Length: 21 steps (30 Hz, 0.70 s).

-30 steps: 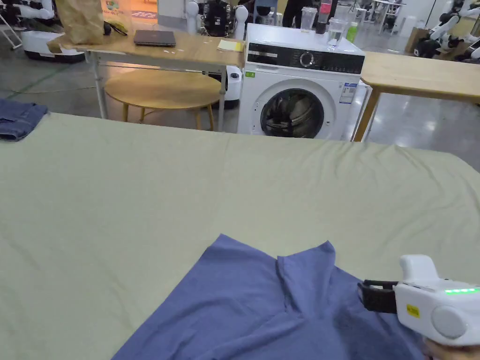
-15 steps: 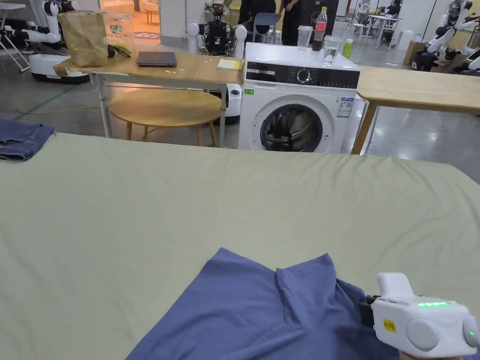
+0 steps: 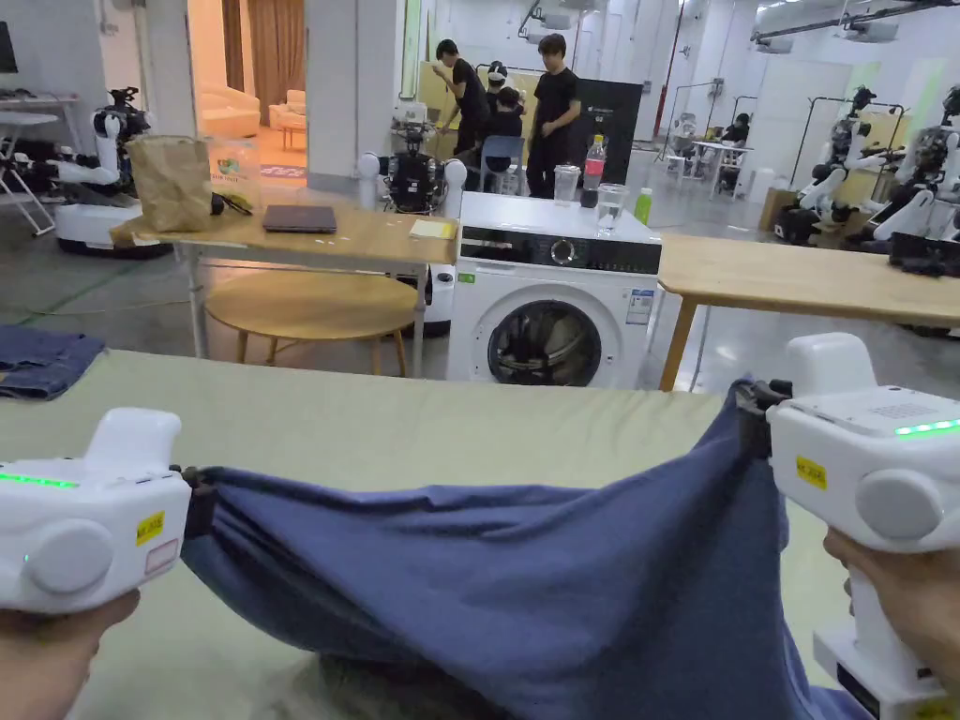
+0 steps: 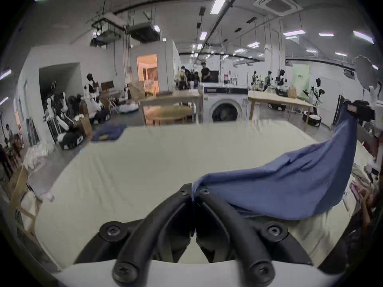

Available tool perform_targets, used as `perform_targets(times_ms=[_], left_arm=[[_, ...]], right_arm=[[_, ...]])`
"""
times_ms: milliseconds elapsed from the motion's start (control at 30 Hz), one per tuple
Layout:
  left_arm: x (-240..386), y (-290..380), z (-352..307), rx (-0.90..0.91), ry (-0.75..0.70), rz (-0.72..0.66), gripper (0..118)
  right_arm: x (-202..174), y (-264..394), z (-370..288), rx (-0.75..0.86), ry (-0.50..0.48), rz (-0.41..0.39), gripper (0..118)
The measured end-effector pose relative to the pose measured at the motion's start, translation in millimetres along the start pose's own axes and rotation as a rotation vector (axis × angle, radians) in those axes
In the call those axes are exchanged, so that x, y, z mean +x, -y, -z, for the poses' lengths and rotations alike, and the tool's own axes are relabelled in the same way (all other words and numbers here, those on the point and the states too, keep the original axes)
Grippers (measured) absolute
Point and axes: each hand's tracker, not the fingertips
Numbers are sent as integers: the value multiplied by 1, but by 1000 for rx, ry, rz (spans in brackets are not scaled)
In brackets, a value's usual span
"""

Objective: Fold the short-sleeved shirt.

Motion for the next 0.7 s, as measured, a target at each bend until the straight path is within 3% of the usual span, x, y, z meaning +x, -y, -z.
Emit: perform_targets(times_ms=[300,700], left_arm=[[13,-127,-19,157,-76,65,0],[-11,-283,-35,311,-222,101,0]], right_arm=[[35,-115,-21,209,115,10,0],[76,-222,7,323,160,160,0]])
